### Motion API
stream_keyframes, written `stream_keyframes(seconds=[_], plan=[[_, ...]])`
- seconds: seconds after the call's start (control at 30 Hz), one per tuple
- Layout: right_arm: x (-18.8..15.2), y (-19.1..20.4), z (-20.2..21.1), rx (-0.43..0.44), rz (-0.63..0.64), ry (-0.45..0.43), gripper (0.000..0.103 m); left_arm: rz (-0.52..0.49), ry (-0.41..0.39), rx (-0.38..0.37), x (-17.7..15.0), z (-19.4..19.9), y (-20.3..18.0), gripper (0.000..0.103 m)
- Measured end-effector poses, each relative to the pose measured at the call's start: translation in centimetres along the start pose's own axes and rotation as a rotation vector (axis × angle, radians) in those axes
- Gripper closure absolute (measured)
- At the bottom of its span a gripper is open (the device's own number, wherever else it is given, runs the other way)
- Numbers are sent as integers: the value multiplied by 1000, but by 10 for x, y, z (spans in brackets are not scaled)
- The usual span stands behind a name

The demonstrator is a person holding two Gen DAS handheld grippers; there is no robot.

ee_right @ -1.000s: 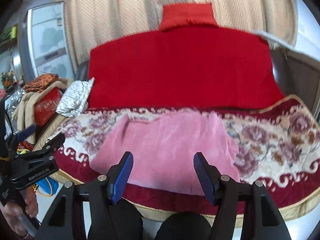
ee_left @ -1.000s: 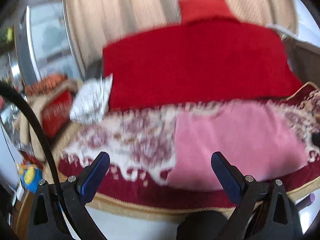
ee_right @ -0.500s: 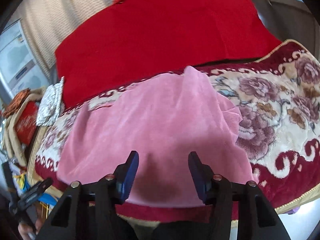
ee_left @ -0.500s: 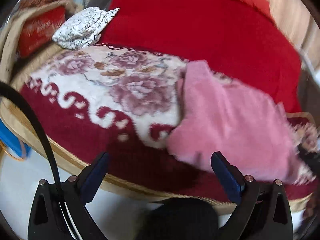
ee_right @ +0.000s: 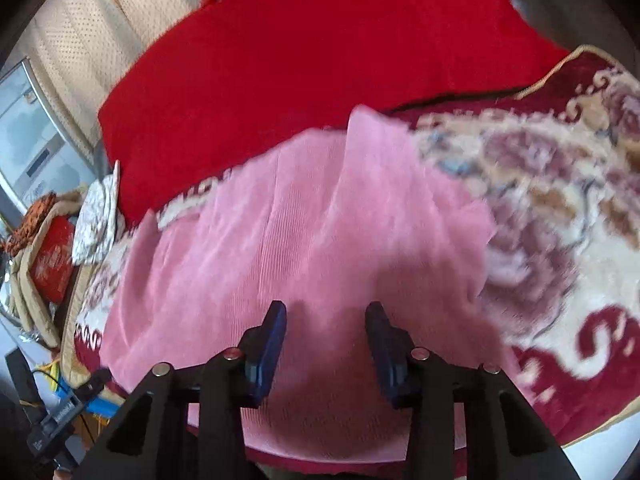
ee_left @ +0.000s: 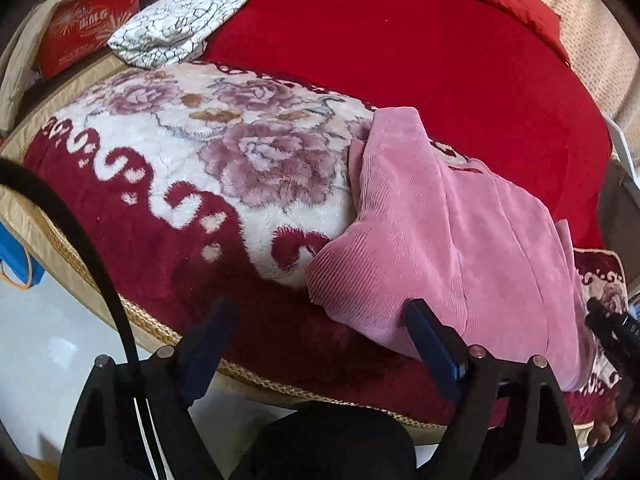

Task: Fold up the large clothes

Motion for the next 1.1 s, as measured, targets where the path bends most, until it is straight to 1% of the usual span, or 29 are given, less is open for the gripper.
stream_keyframes(seconds=[0.03,0.13,0.2,0.27,0.3,0.37,0.4,0.43,0.5,0.57,0.63,0.73,0.77,0.83,0.9,0.93,1.0,1.03,1.07,1.1], plan=[[8,-2,3,1,-8,-24,59,2,15,1,1,-3,-1,15],[31,-10,-1,5,-40,-36,59,19,29,1,4,-8,-2,15],[48,-13,-11,20,-74,-28,59,17,28,12,5,-9,-4,15],[57,-17,-24,33,-113,-15,59,13,26,15,4,-8,-5,15],[59,-22,-35,31,-137,1,59,10,26,18,3,-7,-5,15],[56,-36,-61,-22,-171,60,59,1,27,21,1,-5,-5,15],[52,-40,-73,-28,-183,98,59,0,28,16,-1,-4,-5,15],[48,-42,-80,-20,-195,117,59,0,29,13,-2,-3,-5,15],[49,-37,-75,-38,-163,87,59,8,34,6,-5,-3,-5,15],[51,-28,-64,-40,-142,65,59,37,49,-18,-9,-4,-5,15],[51,-14,-53,2,-135,50,58,63,62,-42,-11,-5,-7,15],[50,20,-39,82,-81,33,58,104,77,-83,-15,-7,-9,15],[48,39,-37,123,-48,33,58,121,83,-96,-16,-9,-10,15],[41,64,-42,171,-16,57,58,158,94,-124,-17,-13,-11,15],[26,93,-50,235,10,117,58,191,93,-159,-16,-16,-12,15],[20,101,-56,239,24,138,58,199,92,-170,-15,-17,-12,15],[7,109,-74,193,53,168,57,218,78,-196,-13,-19,-12,15],[3,108,-81,169,64,176,57,222,60,-201,-11,-20,-12,17],[1,107,-88,145,81,178,58,222,47,-197,-9,-21,-11,23],[1,107,-87,138,88,170,60,224,47,-207,-8,-23,-12,24]])
Point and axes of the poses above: each gripper's, at about its wrist camera, not at the fingertips, and z roughly against the way its jaws point, y to its left, x to its top, the point moved 7 cm from there along -z, roughly the way its jaws point, and after that the axes turned 2 degrees about -y, right-handed, at the moved point
